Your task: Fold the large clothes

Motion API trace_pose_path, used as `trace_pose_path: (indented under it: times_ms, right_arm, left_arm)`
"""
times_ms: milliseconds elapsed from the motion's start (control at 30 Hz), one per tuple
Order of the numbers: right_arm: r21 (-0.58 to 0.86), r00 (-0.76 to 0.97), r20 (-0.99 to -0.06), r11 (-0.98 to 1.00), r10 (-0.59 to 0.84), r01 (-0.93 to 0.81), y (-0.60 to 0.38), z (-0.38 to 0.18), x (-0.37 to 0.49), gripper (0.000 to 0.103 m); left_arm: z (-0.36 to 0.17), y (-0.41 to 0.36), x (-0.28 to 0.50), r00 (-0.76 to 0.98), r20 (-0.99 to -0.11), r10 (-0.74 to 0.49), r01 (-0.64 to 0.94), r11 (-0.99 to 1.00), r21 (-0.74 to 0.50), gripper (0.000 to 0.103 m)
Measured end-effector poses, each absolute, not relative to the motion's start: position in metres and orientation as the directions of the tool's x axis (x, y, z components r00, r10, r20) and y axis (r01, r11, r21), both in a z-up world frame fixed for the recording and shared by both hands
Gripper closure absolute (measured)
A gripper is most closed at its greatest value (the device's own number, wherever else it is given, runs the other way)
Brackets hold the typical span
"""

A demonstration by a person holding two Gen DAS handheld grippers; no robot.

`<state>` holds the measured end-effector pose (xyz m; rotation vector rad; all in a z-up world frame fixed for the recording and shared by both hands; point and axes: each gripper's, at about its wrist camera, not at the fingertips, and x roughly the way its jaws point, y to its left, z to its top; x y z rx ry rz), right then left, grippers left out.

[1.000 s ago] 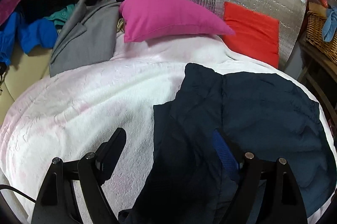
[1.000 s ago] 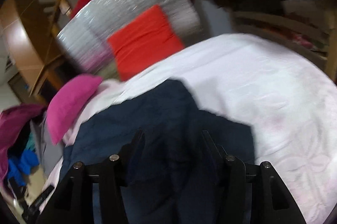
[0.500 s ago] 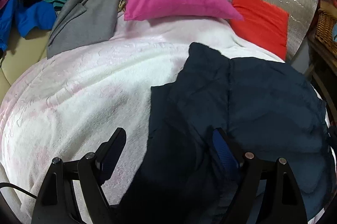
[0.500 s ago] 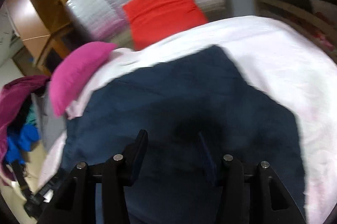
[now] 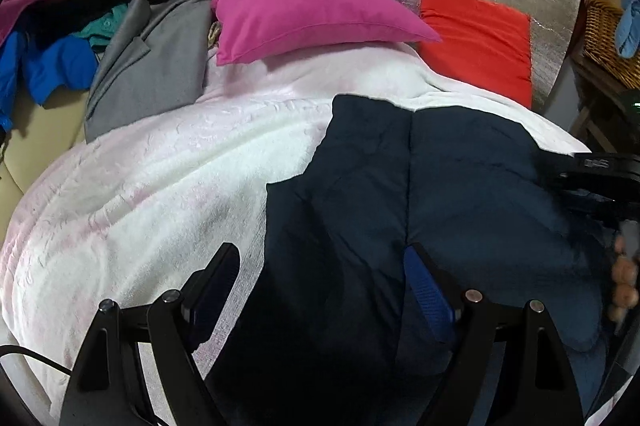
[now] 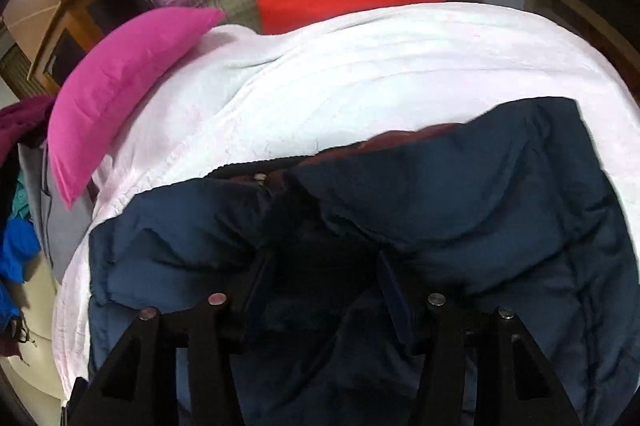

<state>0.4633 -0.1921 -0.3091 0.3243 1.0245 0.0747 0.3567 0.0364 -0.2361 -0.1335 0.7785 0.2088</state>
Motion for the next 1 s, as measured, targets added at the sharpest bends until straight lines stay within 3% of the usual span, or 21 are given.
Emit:
trace_pose_path:
  times_ms: [233, 467, 633, 800, 1000]
  right_arm:
    - [0.346, 0.645, -0.736, 0.932, 0.203, 0.102, -0.251, -0.283, 0.371, 0.046]
    - [0.301, 0.631, -0.768, 0.933, 0.115, 0.197, -0.307, -0.299, 0.286, 0.046]
    - [0.220, 0.606, -0.791, 0.964, 0.086, 0.150, -0.298, -0.306, 0.271, 0.046]
    - [0.240, 0.658, -0.747, 0.961, 0.093, 0.136, -0.301, -0.293, 0.247, 0.046]
    - [0.188, 0.588, -0.804, 0.977, 0.093, 0.102, -0.291, -0.316, 0.260, 0.046]
  left_arm:
    - [-0.225, 0.024, 0.337, 0.733, -0.670, 0.120, -0.197, 0.979, -0.041, 0.018]
    - [-0.220, 0.001, 0.315, 0.765, -0.630, 0.134, -0.135, 0.990, 0.047, 0.018]
    - [-0.220, -0.007, 0.305, 0.776, -0.616, 0.138, -0.109, 0.990, 0.085, 0.018]
    - [-0.219, -0.011, 0.305, 0.784, -0.607, 0.131, -0.092, 0.991, 0.096, 0.018]
    - [-0.222, -0.014, 0.309, 0.777, -0.618, 0.118, -0.082, 0.993, 0.088, 0.018]
